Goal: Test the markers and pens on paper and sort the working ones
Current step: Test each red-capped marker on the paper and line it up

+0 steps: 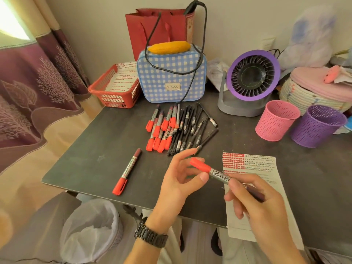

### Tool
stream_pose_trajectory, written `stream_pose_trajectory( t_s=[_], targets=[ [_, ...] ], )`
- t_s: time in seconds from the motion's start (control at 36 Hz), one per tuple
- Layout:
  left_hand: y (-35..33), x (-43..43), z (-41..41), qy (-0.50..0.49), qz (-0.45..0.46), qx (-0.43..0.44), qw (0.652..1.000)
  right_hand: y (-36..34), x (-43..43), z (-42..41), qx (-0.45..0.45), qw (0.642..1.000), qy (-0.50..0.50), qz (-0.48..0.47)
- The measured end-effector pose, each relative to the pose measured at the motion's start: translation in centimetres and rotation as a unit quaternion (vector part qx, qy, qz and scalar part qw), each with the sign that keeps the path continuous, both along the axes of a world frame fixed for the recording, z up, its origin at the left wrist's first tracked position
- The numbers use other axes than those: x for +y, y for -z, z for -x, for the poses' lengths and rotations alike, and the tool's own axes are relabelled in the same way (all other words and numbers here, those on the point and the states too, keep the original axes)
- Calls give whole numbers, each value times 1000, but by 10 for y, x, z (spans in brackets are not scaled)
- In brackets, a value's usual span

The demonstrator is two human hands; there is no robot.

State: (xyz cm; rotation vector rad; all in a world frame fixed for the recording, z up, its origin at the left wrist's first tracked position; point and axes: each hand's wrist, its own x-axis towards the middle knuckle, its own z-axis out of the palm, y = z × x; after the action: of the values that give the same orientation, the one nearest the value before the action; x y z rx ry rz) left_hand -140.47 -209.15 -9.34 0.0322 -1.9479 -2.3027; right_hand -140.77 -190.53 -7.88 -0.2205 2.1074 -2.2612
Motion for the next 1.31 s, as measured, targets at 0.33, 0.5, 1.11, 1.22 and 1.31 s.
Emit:
stream_pose_trajectory(
  t_s=[0.33,0.5,1.11,1.22,1.31],
  targets=[
    [-27,-25,-28,-50,-461,-30,886,25,-63,-87,-106,992,8,75],
    [-19,-18,-40,-16,-493,-62,867,26,-63,-108,-14,998,46,-31],
    [-24,27,-38,-3,-311,-140,940,34,-59,-128,-45,980,192,36],
    [-24,17,-32,-43,-258,-132,956,32,-53,-108,-64,989,119,55],
    [-18,5,-35,-79,-178,-132,972,26,-44,-90,-61,997,38,28]
  ],
)
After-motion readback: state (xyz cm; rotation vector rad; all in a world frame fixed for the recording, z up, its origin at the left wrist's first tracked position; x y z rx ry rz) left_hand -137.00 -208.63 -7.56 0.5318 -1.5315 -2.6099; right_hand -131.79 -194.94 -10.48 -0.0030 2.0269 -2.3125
